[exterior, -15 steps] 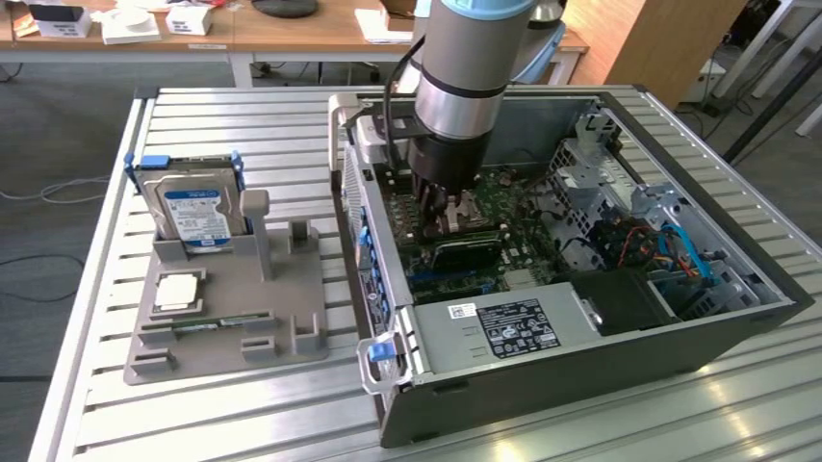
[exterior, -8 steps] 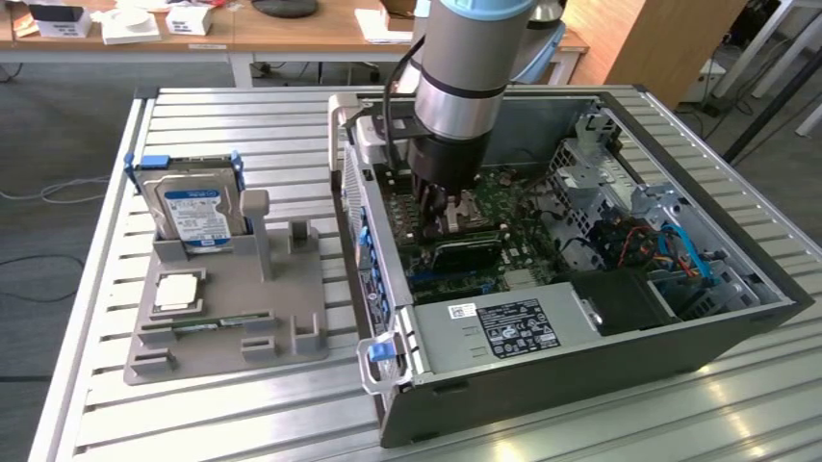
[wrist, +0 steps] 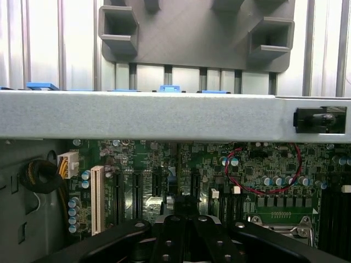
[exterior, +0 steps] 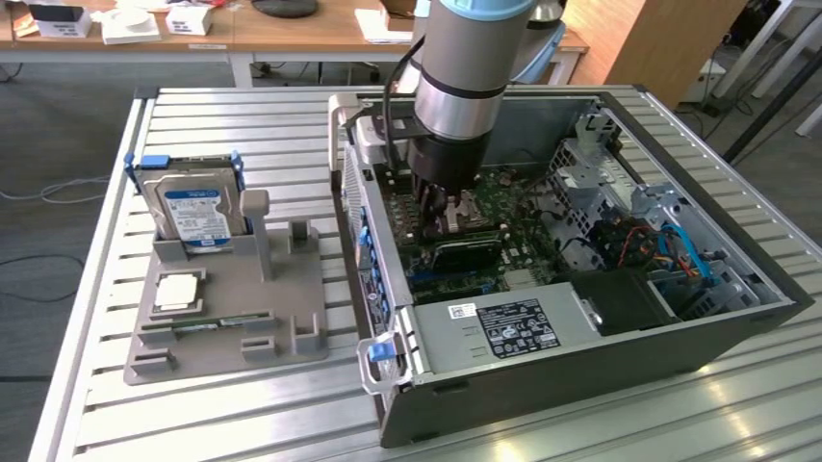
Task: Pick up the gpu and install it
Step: 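Press down on the gpu until it lock into place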
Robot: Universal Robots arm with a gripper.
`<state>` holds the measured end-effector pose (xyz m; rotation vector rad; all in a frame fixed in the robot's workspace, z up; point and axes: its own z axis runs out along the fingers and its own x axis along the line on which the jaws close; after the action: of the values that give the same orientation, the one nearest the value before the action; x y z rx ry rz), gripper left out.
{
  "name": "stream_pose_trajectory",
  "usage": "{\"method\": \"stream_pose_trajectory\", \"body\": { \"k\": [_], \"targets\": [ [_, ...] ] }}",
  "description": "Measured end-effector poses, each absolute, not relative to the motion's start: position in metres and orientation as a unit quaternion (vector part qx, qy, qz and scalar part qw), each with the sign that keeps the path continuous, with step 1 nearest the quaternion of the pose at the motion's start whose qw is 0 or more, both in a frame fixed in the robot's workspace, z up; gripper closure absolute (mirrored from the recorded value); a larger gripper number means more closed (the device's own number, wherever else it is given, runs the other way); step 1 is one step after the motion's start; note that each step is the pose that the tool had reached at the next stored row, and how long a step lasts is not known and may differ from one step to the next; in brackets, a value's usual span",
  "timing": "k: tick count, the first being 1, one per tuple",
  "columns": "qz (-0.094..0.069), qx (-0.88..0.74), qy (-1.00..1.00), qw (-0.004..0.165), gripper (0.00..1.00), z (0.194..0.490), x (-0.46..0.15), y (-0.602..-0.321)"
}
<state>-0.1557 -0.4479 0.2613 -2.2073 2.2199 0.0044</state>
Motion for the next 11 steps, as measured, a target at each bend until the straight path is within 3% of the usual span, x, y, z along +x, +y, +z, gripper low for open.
{"method": "stream_pose_trajectory", "body": {
  "k": [11],
  "targets": [
    [0.001, -0.705, 0.709, 0.006, 0.89, 0.275, -0.156, -0.448]
  ]
}}
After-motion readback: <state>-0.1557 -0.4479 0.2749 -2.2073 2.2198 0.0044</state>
